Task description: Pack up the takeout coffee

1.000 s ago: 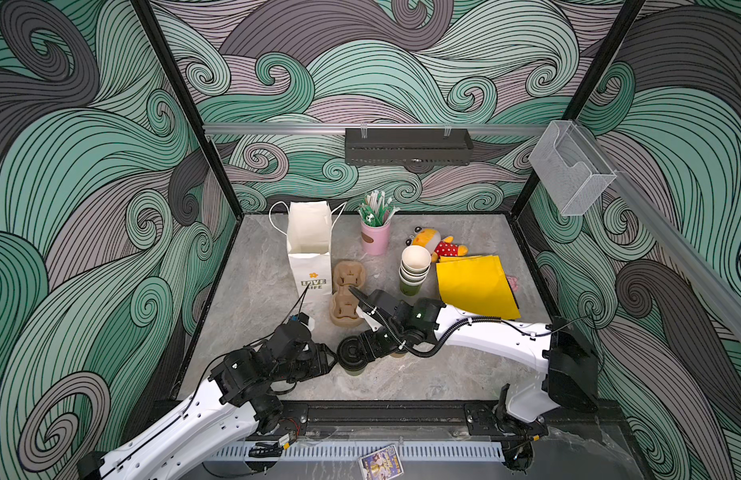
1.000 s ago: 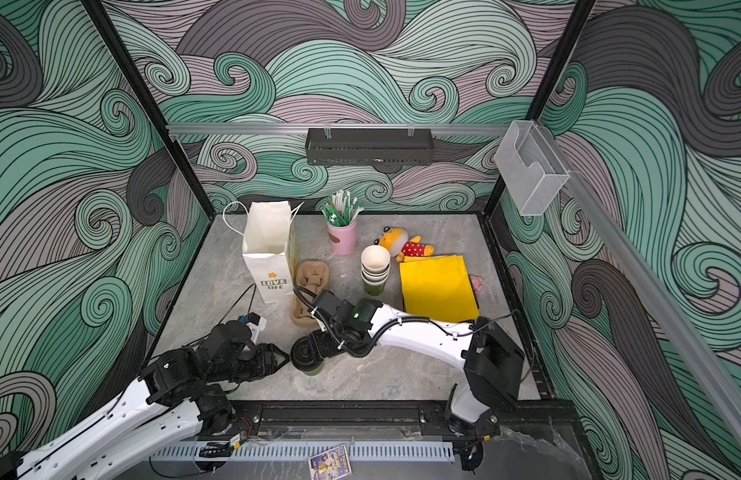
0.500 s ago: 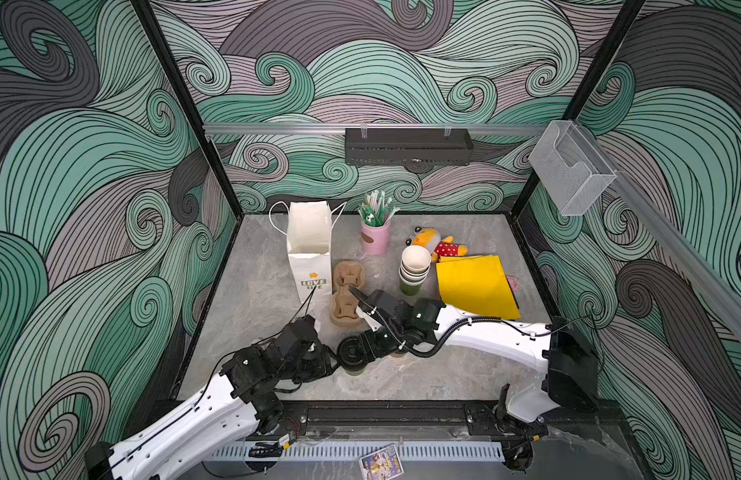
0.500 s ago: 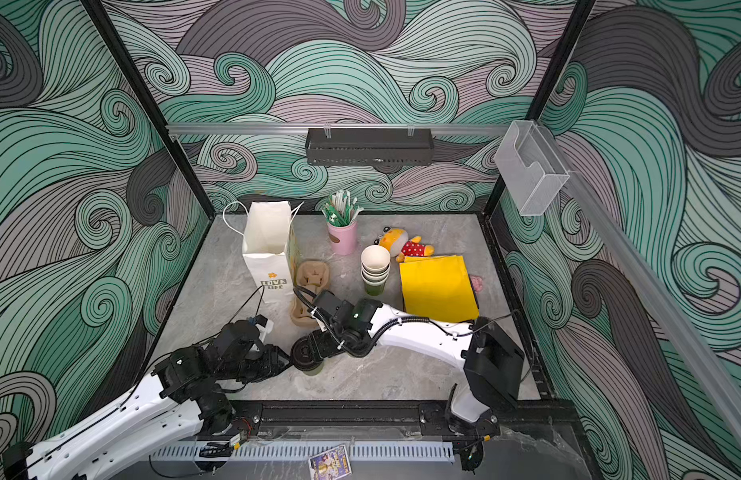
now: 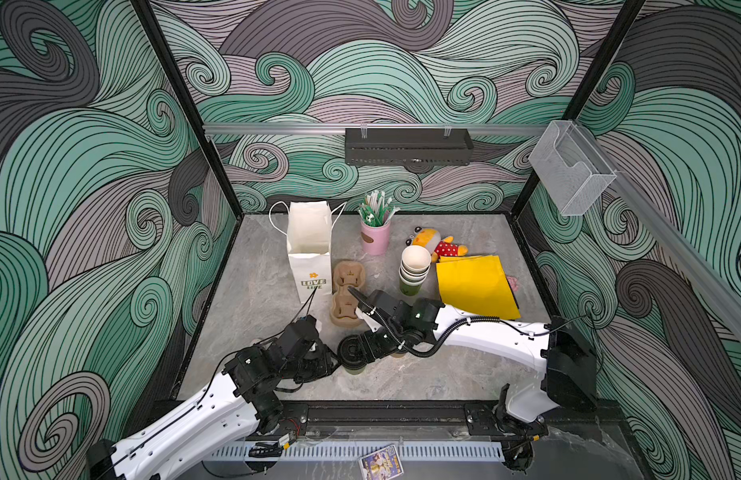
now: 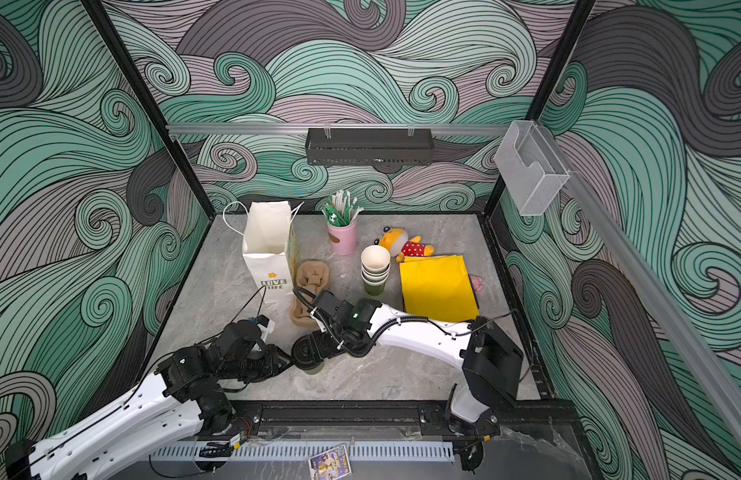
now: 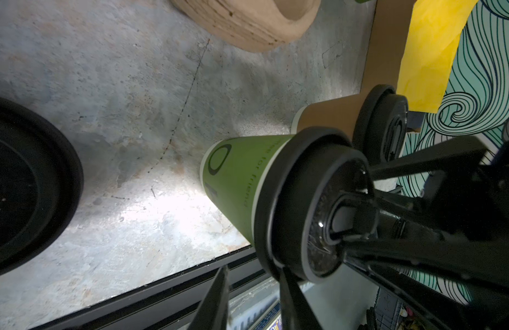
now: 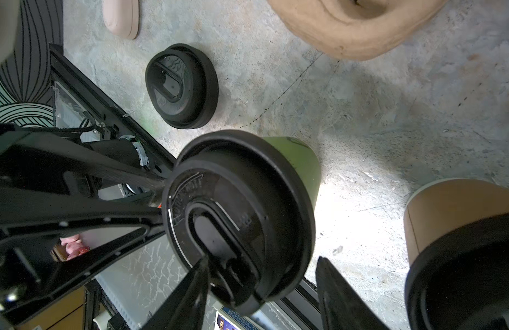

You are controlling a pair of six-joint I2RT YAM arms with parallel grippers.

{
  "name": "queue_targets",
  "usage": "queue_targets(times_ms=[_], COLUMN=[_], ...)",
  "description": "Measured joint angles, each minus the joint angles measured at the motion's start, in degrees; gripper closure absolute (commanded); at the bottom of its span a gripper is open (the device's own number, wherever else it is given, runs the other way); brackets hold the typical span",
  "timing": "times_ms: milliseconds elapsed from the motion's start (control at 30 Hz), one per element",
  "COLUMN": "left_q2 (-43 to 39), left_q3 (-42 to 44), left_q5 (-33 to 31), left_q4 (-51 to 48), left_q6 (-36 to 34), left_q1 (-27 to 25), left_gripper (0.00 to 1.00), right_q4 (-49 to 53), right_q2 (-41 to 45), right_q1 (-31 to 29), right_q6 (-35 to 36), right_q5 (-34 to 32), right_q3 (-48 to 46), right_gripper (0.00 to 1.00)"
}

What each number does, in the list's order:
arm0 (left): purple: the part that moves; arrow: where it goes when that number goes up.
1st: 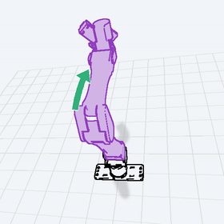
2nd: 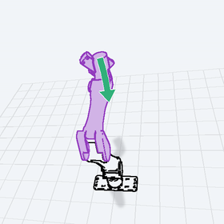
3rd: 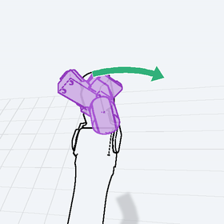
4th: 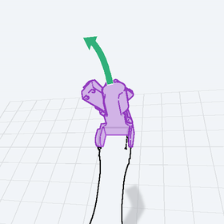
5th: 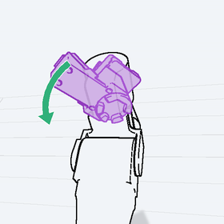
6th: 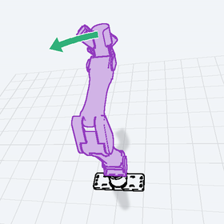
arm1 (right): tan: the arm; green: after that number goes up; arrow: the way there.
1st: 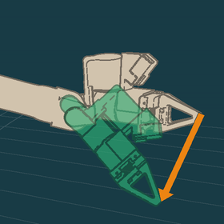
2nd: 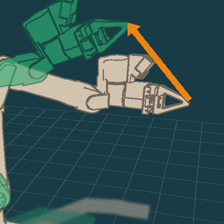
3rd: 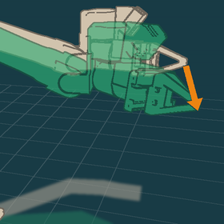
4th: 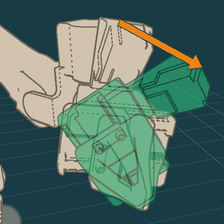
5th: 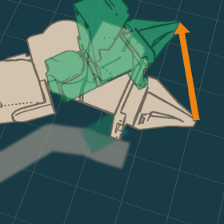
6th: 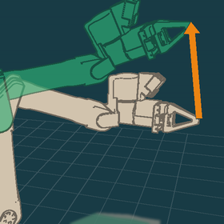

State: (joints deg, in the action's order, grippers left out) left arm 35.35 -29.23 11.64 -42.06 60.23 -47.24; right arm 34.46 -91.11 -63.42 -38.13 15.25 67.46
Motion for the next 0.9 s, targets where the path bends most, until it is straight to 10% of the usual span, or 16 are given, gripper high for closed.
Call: queue_targets(times_ms=[900], left_q2=[8.8], left_q3=[-5.3], left_q5=[1.5], left_q4=[-3.2], left_q6=[-3.3], left_q1=[0.3], left_gripper=[0.76], right_q4=[-0.3], right_q2=[-0.5], right_q1=[0.0], right_q6=[-0.2], right_q5=[0.3], right_q3=[0.1], right_gripper=[0.39])
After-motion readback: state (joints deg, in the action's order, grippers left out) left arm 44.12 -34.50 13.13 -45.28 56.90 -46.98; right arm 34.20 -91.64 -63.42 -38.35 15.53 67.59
